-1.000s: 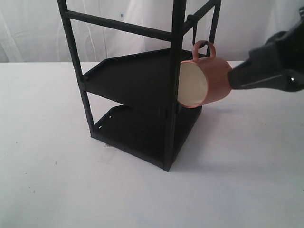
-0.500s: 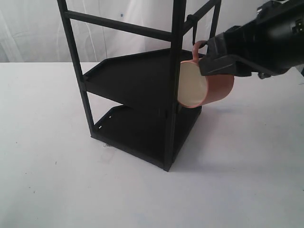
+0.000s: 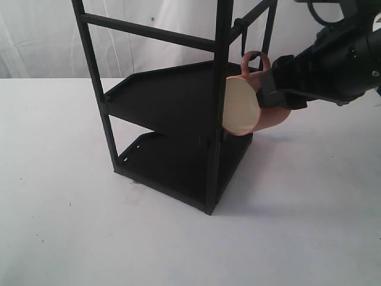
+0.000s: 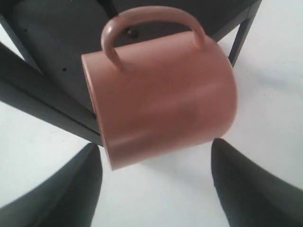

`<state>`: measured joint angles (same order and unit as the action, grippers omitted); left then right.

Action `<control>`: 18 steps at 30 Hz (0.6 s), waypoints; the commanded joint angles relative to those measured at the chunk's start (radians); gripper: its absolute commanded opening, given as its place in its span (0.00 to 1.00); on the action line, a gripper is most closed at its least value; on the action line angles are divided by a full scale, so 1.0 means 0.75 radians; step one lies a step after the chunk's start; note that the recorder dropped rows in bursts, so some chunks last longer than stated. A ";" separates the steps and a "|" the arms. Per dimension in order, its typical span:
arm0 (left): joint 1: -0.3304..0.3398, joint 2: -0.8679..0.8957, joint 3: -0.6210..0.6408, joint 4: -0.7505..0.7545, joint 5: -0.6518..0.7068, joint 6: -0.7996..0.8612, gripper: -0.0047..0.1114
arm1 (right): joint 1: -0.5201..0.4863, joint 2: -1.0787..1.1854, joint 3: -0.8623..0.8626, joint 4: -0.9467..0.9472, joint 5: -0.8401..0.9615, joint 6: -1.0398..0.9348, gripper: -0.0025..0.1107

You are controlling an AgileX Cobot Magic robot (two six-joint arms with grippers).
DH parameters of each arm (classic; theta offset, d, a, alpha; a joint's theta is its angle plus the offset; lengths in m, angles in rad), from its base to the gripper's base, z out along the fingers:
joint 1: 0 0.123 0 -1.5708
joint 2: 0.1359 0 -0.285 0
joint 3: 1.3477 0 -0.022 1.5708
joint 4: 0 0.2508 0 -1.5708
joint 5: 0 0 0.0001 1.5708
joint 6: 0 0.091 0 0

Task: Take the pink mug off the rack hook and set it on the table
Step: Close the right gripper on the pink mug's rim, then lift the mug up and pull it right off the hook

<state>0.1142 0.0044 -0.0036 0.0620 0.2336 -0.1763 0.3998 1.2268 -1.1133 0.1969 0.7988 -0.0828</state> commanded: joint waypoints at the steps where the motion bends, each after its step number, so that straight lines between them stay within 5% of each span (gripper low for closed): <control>1: -0.009 -0.006 0.005 0.000 -0.001 -0.004 0.04 | 0.001 0.030 -0.003 -0.015 -0.014 0.024 0.57; 10: -0.009 -0.006 0.005 0.000 -0.001 -0.004 0.04 | 0.001 0.033 -0.003 -0.041 -0.059 0.082 0.56; 18: -0.009 -0.006 0.005 0.000 -0.001 -0.004 0.04 | 0.001 0.042 -0.003 -0.310 -0.037 0.328 0.54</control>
<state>0.1142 0.0044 -0.0036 0.0620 0.2336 -0.1763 0.3998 1.2569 -1.1133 0.0085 0.7733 0.1258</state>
